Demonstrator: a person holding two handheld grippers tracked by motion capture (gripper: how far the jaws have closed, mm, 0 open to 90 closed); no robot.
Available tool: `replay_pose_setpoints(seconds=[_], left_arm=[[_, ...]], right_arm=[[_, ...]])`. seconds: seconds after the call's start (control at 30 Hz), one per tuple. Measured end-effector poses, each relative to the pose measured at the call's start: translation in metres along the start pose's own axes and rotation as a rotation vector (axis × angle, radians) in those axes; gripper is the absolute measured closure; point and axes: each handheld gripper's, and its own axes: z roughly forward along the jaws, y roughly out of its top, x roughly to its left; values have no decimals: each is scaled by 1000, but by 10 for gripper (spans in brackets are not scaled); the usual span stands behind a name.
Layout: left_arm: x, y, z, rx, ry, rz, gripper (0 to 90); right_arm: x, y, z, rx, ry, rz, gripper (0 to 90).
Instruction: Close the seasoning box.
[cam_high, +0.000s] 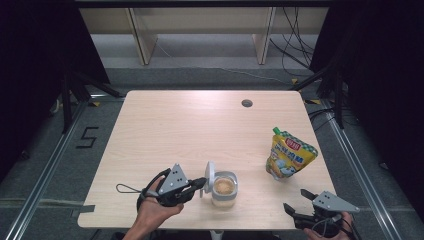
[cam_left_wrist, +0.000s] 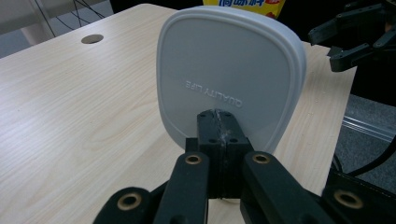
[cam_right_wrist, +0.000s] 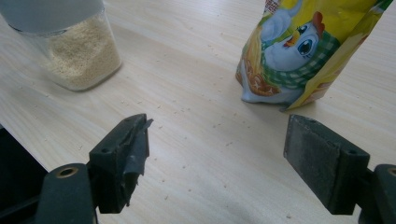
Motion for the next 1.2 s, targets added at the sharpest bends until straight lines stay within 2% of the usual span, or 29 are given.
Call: replay_pose_setpoints(seconds=[0.03, 0.1, 0.13, 0.2, 0.23, 0.27, 0.33, 0.4, 0.47, 0.53, 0.6, 0.63, 0.87, 1.0, 1.03, 1.1, 1.13, 1.17, 1.2], left_arm=[[-1, 1, 2, 0, -6, 4, 891], [-3, 2, 5, 1, -11, 8, 891], [-3, 3, 6, 5, -11, 10, 891], [-5, 4, 8, 11, -19, 23, 891], [-6, 4, 10, 7, -24, 2, 891], [-5, 5, 10, 10, -23, 26, 891], [-6, 6, 10, 3, -23, 3, 891], [-4, 6, 8, -1, -20, 19, 891], [-3, 6, 6, -11, -22, 3, 891], [-1, 7, 4, -8, -18, 13, 890], [-1, 7, 3, -12, -15, -2, 890], [-1, 7, 3, -17, -15, 8, 890], [2, 5, -5, -21, -21, -20, 879], [7, -2, -11, -32, -25, -46, 835], [9, -3, -14, -19, -17, -53, 817], [12, -7, -17, -26, -25, -78, 764], [13, -9, -18, -31, -37, -90, 733], [15, -11, -20, -25, -34, -93, 702], [15, -13, -21, -24, -41, -106, 669]], right_arm=[[-1, 0, 0, -2, -5, -17, 232], [-1, 0, 0, 0, -5, -14, 232], [3, 0, 0, 3, 9, 31, 232], [2, 0, 1, 5, 9, 25, 232], [2, 0, 1, 6, 9, 23, 232], [3, 0, 1, 5, 11, 29, 232], [3, 0, 0, 7, 12, 32, 232], [-1, 0, 0, 1, -5, -15, 232], [-1, 0, 0, 1, -6, -13, 232], [-1, 0, 0, 2, -6, -13, 232], [-1, 0, 0, 2, -5, -12, 231], [-1, 0, 0, 1, -6, -12, 232], [-1, 0, 0, 0, -5, -16, 231], [-1, 0, 0, 0, -5, -16, 231], [-1, 0, 0, 0, -4, -15, 230], [-1, 0, 0, 2, -4, -13, 229], [0, 0, 1, 8, 14, 10, 229], [0, 0, 1, 7, 16, 12, 229], [-2, 0, 1, -1, -5, -17, 228]])
